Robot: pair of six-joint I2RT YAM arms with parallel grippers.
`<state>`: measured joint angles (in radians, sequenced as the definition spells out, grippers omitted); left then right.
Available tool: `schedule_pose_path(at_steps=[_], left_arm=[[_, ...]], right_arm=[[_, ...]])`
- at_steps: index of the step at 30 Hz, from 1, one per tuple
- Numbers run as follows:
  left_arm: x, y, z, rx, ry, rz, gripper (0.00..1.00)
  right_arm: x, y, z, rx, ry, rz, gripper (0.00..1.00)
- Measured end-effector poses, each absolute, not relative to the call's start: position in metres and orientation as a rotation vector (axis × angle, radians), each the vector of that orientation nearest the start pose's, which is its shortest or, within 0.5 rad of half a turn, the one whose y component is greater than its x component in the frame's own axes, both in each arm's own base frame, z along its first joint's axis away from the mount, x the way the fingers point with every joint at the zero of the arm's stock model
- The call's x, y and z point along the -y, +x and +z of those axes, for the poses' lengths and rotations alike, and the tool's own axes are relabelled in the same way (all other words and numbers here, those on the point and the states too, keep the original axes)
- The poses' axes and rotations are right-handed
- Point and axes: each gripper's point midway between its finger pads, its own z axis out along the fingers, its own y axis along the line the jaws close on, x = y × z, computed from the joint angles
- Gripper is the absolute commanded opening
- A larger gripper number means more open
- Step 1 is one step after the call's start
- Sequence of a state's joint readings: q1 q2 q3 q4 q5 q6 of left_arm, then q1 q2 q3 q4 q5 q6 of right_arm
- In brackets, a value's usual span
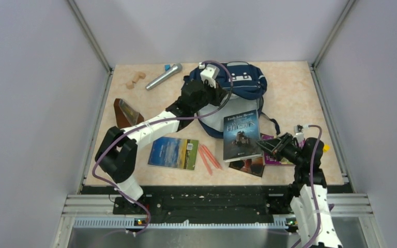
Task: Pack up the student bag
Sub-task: Place the book in the student bag.
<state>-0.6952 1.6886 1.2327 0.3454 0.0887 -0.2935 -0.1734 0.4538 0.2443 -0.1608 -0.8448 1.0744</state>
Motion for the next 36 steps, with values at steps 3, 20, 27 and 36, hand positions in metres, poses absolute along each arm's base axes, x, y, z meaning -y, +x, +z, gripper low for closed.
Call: schedule_pose_path(at_steps=[3, 20, 27, 36], left_arm=[[0.367, 0.392, 0.255, -1.698, 0.428, -0.828, 0.0], [0.38, 0.352, 0.25, -1.676, 0.579, -0.968, 0.0], [0.394, 0.325, 0.255, -1.653, 0.646, -1.027, 0.0], [0.4, 0.312, 0.262, -1.666, 0.627, -1.074, 0.0]], right_arm=[[-0.131, 0.207, 0.148, -1.977, 0.688, 1.414, 0.0], [-0.121, 0.254, 0.152, -1.847, 0.852, 1.392, 0.0], [-0.117, 0.269, 0.153, -1.798, 0.873, 1.39, 0.0], [-0.112, 0.289, 0.146, -1.758, 0.916, 1.347, 0.0]])
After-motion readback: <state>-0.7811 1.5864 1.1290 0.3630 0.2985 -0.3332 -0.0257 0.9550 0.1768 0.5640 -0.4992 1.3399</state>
